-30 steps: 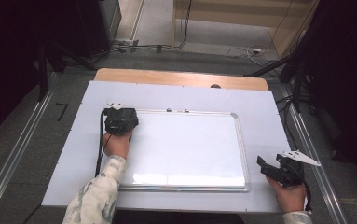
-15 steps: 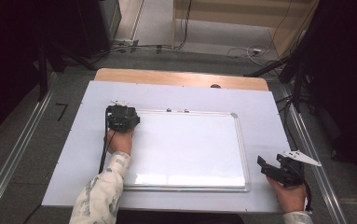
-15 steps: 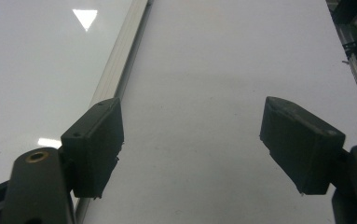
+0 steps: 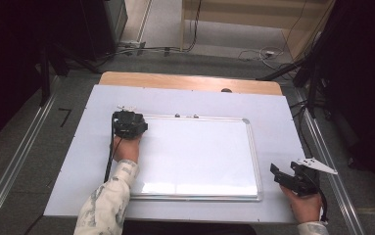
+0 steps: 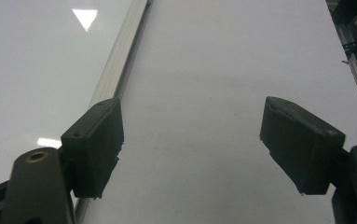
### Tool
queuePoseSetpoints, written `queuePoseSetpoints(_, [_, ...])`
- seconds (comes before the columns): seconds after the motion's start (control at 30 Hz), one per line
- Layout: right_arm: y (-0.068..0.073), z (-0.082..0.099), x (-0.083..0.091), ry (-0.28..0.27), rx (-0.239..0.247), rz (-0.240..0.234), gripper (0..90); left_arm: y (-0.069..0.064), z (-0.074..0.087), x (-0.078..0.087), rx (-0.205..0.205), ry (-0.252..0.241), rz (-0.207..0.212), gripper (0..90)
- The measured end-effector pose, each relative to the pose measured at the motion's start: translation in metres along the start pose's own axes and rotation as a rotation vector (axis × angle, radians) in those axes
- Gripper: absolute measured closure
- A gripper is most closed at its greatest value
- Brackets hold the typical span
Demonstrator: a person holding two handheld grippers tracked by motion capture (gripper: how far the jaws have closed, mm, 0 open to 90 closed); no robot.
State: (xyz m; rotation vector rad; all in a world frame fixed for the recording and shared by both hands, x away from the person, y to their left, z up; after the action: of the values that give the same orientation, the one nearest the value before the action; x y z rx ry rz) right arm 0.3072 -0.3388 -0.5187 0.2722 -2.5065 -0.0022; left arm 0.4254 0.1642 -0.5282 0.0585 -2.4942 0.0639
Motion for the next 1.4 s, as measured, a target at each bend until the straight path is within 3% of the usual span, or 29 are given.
queuePoseSetpoints(0.47, [0.000,0.000,0.000,-0.001,-0.002,0.003,20.2,0.004,-0.004,0.010,0.025,-0.067,0.053,35.6])
queuePoseSetpoints(0.57, [0.000,0.000,0.000,-0.001,-0.001,0.001,20.2,0.005,-0.005,0.013,0.007,-0.078,0.053,34.8])
queuePoseSetpoints(0.63, [0.000,0.000,0.000,0.000,0.001,0.001,20.2,0.005,-0.006,0.014,0.016,-0.086,0.061,33.7])
queuePoseSetpoints(1.17, [0.000,0.000,0.000,0.001,0.001,0.002,20.2,-0.001,-0.009,0.038,0.036,-0.132,0.180,27.3])
queuePoseSetpoints(1.4, [0.001,0.000,0.000,0.003,0.003,0.005,20.2,-0.001,-0.007,0.048,0.033,-0.148,0.213,23.8])
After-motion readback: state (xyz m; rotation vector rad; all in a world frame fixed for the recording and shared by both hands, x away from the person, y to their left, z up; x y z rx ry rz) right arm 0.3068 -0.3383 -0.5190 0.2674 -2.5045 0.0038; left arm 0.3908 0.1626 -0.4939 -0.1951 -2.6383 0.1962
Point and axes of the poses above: each handheld gripper's, and its own axes: x roughly backward along the jaws, z roughly out of its underside, y roughly to its left, the point moved 6 cm from there along -x, roughly forward along the jaws, and after that the axes turned 5 degrees about -y, right-handed, at the moved point
